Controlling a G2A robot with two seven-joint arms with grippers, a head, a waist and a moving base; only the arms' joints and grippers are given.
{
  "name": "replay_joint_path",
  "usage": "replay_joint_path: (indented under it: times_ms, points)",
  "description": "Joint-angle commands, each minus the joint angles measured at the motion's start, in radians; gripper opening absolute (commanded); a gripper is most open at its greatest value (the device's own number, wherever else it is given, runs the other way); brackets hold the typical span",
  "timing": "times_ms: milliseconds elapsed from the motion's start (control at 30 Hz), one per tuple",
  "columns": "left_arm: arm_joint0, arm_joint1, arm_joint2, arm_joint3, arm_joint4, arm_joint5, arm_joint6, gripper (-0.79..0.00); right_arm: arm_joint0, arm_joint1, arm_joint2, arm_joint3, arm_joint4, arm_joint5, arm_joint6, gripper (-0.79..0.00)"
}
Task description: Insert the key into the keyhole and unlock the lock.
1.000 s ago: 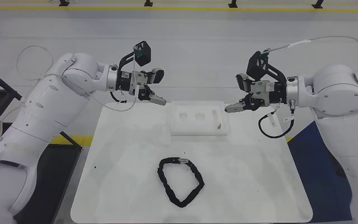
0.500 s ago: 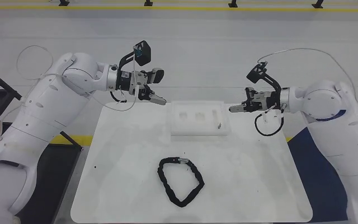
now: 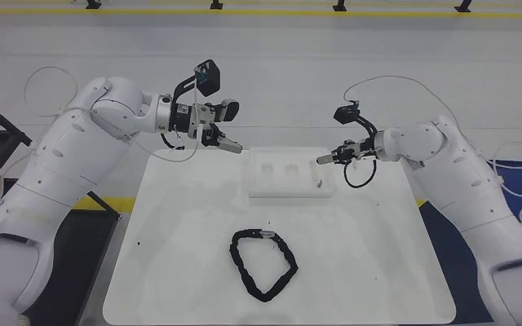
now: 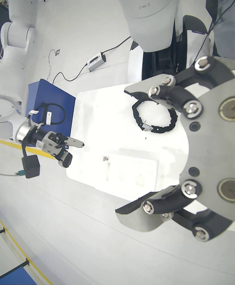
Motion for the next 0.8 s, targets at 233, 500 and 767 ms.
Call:
replay_joint_path:
  times_ms: [233,500,767]
  points:
    - [0.000,0.000,0.000,0.000,0.000,0.000,0.000,0.000,0.086,-0.129,-0.159,0.230,0.004,0.104,-0.012,0.000]
    - [0.000,0.000,0.000,0.000,0.000,0.000,0.000,0.000,0.118,-0.220,-0.244,0.380,-0.044,0.101,-0.015,0.000]
    - [0.000,0.000,0.000,0.000,0.000,0.000,0.000,0.000,0.133,-0.269,-0.271,0.471,-0.061,0.086,-0.025,0.000]
